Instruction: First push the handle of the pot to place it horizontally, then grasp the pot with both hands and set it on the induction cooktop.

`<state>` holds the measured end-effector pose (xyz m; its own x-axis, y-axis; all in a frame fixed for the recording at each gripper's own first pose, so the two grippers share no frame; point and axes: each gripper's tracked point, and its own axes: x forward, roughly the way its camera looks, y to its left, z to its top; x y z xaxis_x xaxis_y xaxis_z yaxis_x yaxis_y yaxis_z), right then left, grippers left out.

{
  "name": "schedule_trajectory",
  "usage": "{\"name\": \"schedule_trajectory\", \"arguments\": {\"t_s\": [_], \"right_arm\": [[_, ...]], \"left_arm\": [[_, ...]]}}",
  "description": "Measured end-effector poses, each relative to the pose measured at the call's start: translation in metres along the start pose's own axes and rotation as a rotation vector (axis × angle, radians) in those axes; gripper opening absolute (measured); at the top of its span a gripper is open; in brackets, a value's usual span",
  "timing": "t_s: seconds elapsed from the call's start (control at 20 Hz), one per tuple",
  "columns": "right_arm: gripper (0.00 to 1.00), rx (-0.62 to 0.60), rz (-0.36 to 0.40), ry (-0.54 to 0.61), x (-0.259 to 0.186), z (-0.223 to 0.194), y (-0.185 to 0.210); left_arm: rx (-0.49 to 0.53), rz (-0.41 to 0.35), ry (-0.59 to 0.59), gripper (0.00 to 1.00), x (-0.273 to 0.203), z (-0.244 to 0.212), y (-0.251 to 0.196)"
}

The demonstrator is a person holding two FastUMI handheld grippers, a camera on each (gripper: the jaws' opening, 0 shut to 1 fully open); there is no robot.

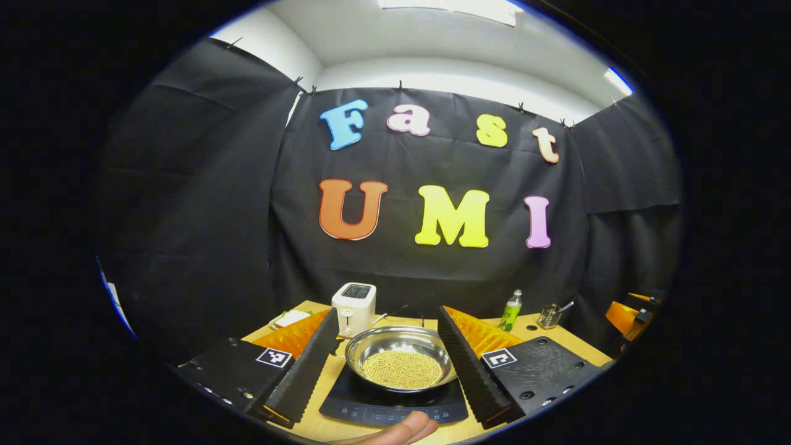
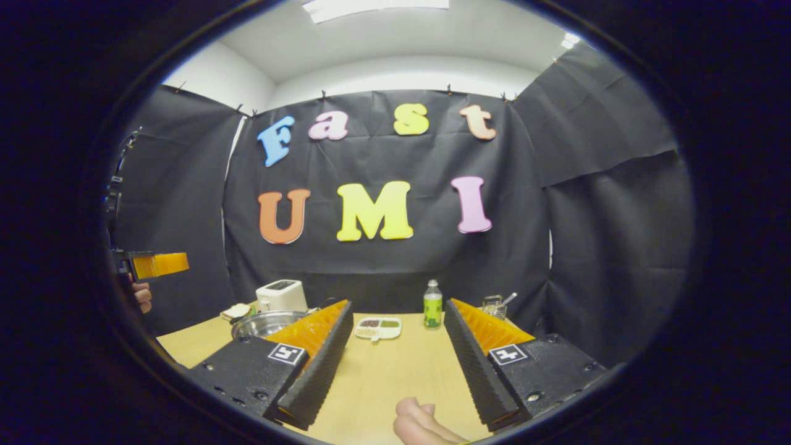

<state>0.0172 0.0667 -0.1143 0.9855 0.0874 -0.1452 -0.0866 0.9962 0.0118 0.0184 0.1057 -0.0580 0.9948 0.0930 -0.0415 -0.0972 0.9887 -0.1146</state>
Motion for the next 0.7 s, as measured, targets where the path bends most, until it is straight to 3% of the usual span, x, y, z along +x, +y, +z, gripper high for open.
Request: {"name": "schedule_trajectory", "arguments": {"t_s": [0.25,0.45,0.7], "right_arm": [[0.92,-0.047,-0.039,-0.100,-0.045,0.046,-0.036],[0.92,-0.032,-0.117,-0.122,-0.067,0.048,-0.067],[0.92,-0.009,-0.054,-0.134,-0.069,0.031,-0.080]], "left_arm": [[-0.010,-0.021,-0.043,0.95,-0.030,0.028,-0.032],[-0.001,-0.081,-0.081,0.95,-0.055,0.025,-0.058],[0.051,-0.054,-0.075,0.95,-0.063,-0.002,-0.071]]}}
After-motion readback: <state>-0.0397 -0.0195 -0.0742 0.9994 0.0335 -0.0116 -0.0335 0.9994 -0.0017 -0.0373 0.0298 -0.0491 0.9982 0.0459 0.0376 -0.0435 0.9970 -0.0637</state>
